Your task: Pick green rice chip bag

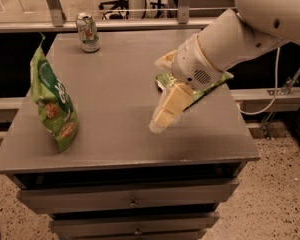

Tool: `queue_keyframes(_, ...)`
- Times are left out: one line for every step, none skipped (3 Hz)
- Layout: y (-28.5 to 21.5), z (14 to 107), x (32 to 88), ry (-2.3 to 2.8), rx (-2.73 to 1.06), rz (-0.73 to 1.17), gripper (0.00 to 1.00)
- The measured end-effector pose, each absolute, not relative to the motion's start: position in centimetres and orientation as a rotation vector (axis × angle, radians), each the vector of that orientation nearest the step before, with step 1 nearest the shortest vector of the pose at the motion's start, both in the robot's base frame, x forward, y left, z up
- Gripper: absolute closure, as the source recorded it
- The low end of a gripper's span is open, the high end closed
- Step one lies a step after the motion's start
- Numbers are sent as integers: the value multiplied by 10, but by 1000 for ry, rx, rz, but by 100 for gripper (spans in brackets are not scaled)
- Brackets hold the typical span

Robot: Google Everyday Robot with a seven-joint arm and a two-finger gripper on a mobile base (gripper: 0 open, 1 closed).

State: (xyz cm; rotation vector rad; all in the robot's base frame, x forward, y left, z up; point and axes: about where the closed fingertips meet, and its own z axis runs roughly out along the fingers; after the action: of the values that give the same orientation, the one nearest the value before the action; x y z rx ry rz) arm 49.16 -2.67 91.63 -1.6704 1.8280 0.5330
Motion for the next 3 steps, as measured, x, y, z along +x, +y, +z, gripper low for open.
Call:
queue_keyframes(-10, 912, 501, 1758, -1619, 578, 0)
queue_keyframes(35, 906, 520, 1618, -1558, 669, 0)
queue_keyframes(108, 899, 538, 1431, -1480, 818, 0)
